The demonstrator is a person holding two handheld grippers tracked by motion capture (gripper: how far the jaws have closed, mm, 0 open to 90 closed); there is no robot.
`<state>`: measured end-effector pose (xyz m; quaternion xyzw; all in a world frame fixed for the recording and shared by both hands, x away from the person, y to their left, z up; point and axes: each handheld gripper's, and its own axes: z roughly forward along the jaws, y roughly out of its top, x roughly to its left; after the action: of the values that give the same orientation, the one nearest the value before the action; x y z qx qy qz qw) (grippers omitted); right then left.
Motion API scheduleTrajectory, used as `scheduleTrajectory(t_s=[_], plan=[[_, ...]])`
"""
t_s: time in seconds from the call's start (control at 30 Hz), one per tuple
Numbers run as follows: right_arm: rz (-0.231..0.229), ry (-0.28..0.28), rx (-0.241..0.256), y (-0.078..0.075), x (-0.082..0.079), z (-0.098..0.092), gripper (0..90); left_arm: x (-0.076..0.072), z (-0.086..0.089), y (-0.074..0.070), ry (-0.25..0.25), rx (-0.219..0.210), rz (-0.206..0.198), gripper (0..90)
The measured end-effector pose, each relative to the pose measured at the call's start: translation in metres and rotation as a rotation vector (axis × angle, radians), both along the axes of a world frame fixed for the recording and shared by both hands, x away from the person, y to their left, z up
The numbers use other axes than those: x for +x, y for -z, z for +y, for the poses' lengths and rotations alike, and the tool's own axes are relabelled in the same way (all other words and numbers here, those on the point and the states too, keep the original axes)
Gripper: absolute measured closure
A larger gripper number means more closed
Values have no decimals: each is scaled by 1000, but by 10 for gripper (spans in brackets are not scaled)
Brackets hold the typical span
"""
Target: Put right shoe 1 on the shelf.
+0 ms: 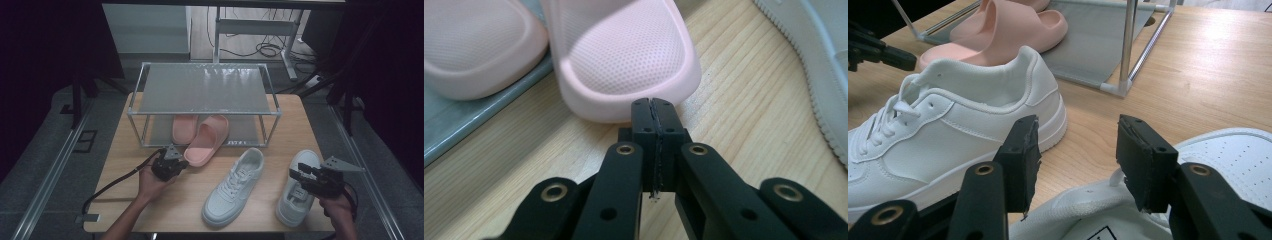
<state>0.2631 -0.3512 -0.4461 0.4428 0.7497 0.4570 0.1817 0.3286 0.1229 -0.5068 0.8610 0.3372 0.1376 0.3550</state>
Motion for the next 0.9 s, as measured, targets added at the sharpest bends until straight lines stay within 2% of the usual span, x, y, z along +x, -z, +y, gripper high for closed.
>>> scheduleTrajectory(t_s=[0.33,0.63,0.9], plan=[[-2,2,2,0,0,-1,518,8,-22,1,40,8,6,899],[0,2,1,0,0,-2,518,19,-37,2,20,4,6,899],[0,5,3,1,1,-2,518,27,-42,2,6,5,10,900]])
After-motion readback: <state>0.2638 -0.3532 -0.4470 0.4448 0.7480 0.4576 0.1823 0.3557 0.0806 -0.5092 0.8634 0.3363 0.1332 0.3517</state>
